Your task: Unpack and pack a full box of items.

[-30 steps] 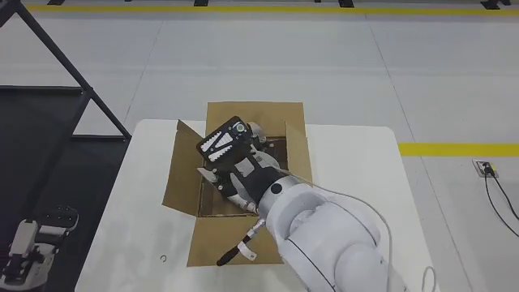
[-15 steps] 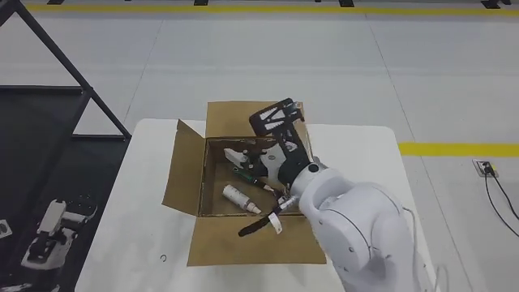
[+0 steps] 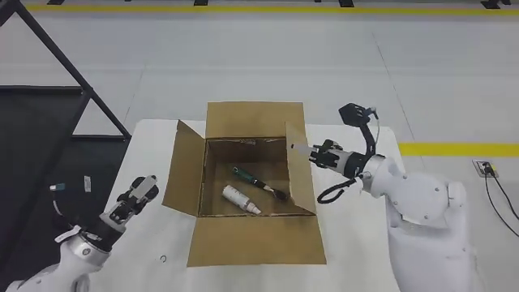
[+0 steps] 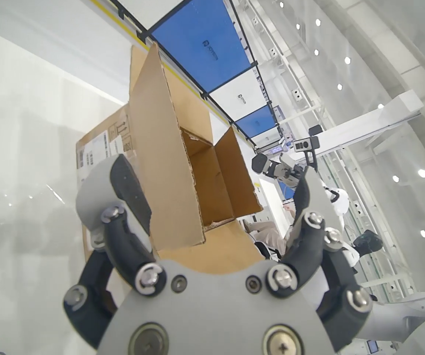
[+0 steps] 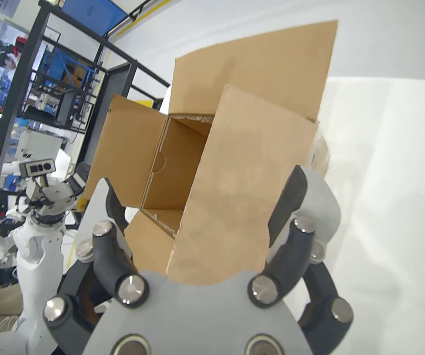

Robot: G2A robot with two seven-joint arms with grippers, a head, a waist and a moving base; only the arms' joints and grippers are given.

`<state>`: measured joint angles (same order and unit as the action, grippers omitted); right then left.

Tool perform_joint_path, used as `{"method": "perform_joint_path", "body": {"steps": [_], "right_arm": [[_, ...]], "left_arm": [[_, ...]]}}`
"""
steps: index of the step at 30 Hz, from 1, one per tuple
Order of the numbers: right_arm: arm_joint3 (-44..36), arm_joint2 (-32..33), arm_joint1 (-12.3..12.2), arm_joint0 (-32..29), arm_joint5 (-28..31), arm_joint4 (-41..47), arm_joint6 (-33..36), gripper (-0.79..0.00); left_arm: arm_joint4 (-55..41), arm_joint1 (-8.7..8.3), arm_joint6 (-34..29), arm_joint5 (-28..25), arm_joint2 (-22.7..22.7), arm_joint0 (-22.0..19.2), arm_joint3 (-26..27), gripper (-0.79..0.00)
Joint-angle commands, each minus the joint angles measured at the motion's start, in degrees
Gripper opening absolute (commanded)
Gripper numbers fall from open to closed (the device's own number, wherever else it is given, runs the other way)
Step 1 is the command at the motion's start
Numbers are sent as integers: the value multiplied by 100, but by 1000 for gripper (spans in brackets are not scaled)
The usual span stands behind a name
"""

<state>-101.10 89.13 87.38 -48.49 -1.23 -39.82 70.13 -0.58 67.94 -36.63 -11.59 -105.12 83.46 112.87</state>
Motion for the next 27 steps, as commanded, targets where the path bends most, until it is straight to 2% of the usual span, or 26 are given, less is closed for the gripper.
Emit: {"method": "perform_joint_path", "body": {"steps": [1,6,15,21,27], "right_arm": [[191,-18,-30,20,191,211,161,0],[723,-261,-77,180,526,621,368,0],[1379,-726,-120,517,882,1138,188,0],[1790,-975,-157,700,786,993,-64,0],[1860,-1011,-225,664,741,999,-131,0]], "left_arm": [[89,-4,-11,39,165,-49,19,0],[324,-12,-15,123,534,-122,82,0],[544,-20,-63,272,1144,-321,160,0],[593,-2,-141,613,1744,-663,-112,0],[944,19,-76,862,2249,-994,-464,0]]}}
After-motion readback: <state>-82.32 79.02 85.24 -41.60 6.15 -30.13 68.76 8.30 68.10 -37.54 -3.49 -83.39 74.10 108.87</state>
